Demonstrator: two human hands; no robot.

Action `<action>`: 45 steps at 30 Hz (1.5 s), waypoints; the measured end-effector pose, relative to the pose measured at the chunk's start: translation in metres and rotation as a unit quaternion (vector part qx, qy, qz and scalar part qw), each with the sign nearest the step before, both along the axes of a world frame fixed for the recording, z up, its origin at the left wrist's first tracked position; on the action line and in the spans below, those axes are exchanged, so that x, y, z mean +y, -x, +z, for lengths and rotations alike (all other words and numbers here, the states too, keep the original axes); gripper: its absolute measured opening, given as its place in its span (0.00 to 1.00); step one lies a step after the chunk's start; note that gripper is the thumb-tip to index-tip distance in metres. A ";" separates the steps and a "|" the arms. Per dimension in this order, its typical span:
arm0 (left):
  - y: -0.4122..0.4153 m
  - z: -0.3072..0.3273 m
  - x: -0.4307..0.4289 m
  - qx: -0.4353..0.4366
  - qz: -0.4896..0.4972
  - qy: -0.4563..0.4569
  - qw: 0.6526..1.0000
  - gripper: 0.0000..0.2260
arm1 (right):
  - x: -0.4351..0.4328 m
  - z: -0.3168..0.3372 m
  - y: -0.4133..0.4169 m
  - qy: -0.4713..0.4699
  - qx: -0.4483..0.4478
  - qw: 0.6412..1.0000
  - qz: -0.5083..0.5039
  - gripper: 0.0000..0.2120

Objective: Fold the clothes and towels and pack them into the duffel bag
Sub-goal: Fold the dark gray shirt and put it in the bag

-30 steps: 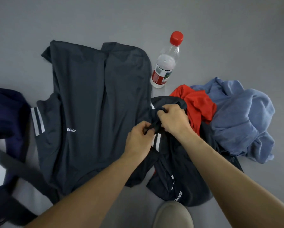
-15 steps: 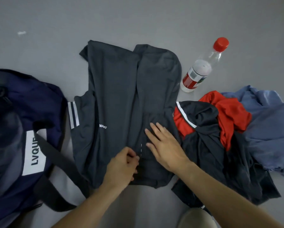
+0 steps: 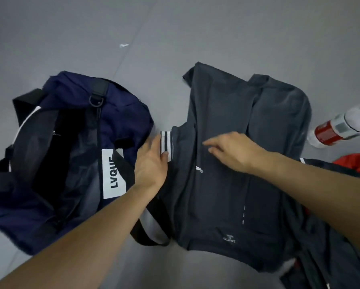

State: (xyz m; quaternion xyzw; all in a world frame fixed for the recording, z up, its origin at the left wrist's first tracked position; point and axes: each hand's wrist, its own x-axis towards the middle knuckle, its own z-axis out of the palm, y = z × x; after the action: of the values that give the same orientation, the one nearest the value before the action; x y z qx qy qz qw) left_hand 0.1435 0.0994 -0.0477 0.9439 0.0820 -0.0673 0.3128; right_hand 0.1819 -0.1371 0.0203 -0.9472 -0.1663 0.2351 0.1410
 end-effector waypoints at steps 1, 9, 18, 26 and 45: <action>-0.007 -0.001 0.003 0.007 0.005 -0.031 0.999 0.23 | 0.015 -0.001 -0.017 -0.022 -0.012 0.999 -0.029 0.17; -0.057 -0.009 0.000 0.044 -0.011 -0.052 0.998 0.18 | 0.070 -0.065 -0.027 -0.115 -0.027 0.981 -0.157 0.22; -0.014 0.054 -0.001 -0.046 0.015 0.104 0.993 0.05 | 0.072 -0.050 -0.035 -0.245 0.031 0.918 -0.311 0.15; 0.085 0.083 -0.095 -0.067 -0.222 0.037 0.972 0.06 | 0.005 -0.012 0.004 -0.309 0.180 0.863 -0.357 0.21; 0.107 -0.027 -0.039 -0.013 -0.446 -0.237 0.863 0.32 | -0.105 -0.059 0.235 0.097 -0.041 0.992 0.070 0.41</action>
State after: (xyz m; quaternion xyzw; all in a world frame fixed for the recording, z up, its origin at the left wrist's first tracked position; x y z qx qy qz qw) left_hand 0.0361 0.0607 -0.0750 0.9261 -0.3382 -0.1661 0.0177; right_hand -0.0533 -0.2420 -0.0382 -0.9515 -0.2140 0.2198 0.0250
